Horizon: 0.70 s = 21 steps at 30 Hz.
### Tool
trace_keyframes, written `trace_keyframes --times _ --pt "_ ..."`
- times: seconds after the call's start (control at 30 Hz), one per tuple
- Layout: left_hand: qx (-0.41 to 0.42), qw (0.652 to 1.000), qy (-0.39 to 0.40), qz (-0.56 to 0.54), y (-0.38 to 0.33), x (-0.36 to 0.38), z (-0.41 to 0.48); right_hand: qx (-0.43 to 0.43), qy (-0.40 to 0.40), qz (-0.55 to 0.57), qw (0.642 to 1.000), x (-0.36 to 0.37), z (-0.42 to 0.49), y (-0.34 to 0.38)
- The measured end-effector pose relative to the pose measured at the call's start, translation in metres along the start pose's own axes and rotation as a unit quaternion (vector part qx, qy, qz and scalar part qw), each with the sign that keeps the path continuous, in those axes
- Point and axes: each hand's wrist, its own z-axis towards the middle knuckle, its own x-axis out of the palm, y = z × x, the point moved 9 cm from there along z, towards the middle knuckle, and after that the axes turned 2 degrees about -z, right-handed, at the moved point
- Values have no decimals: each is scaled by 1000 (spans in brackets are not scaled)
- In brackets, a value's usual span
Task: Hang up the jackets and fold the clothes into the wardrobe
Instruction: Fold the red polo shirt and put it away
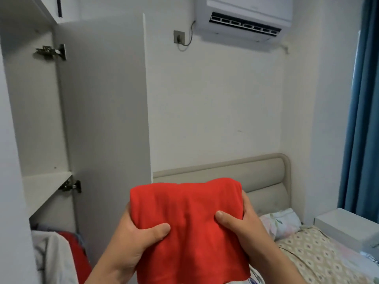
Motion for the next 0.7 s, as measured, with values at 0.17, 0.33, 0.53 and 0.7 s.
trace_keyframes --times 0.17,0.33,0.53,0.7 --pt "30 997 -67 9 -8 -37 11 -11 17 -16 1000 28 23 -5" --pt "29 992 -120 -21 -8 -75 32 19 112 33 993 79 58 -27" --pt "10 991 -130 26 1 -118 67 15 177 61 982 140 126 -63" --pt "13 974 -205 93 1 -174 106 -1 229 92 969 189 197 -92"
